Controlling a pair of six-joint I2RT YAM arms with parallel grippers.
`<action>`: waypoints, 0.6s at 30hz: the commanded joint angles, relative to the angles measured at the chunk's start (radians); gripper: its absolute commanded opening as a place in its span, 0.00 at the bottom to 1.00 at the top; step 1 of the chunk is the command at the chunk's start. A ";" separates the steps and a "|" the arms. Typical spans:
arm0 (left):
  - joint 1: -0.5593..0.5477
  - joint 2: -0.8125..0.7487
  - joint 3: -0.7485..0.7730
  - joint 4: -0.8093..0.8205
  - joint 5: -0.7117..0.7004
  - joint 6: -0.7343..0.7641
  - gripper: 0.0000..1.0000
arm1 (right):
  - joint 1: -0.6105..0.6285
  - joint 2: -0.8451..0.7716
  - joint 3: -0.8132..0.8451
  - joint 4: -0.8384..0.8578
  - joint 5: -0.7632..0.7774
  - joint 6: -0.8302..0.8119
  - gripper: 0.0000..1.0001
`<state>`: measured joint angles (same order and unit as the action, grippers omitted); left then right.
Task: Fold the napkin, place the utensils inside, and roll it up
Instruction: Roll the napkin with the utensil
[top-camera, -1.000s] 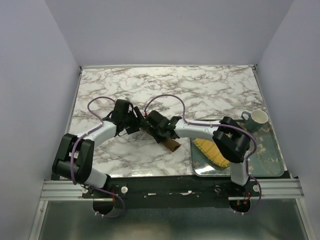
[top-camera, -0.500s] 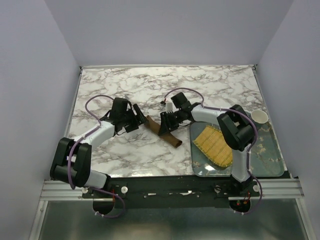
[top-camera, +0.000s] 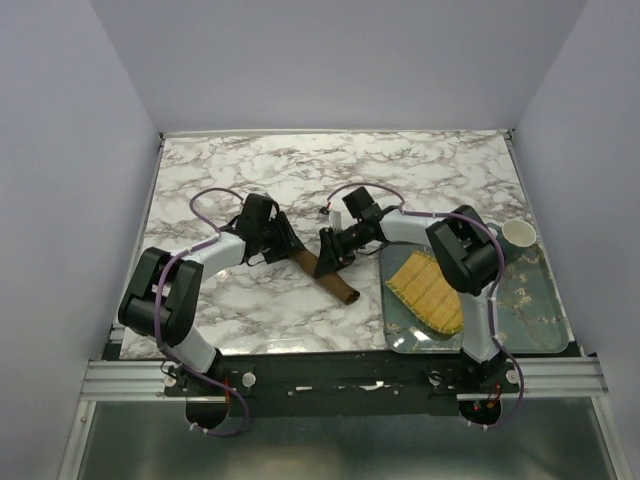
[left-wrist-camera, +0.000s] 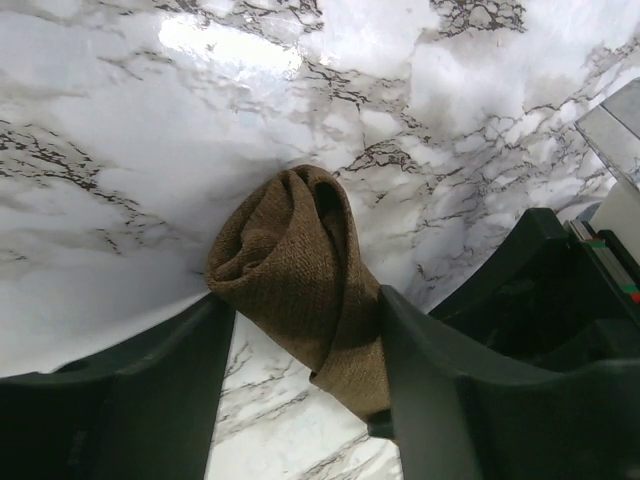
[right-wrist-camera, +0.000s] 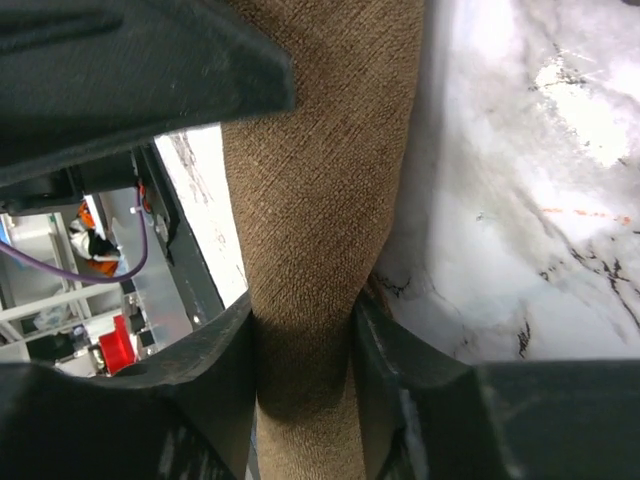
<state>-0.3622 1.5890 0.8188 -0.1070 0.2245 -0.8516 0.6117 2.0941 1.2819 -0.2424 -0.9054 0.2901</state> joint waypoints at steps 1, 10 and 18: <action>-0.003 -0.011 -0.017 -0.011 -0.060 0.023 0.58 | 0.002 0.032 0.020 -0.069 0.036 -0.020 0.50; -0.011 -0.047 -0.040 -0.013 -0.074 0.011 0.52 | 0.023 -0.074 0.056 -0.211 0.296 -0.063 0.70; -0.014 -0.050 -0.030 -0.019 -0.067 0.005 0.52 | 0.174 -0.247 0.082 -0.308 0.806 -0.068 0.84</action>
<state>-0.3733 1.5688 0.7910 -0.1081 0.1890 -0.8463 0.6956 1.9446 1.3354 -0.4644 -0.4927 0.2420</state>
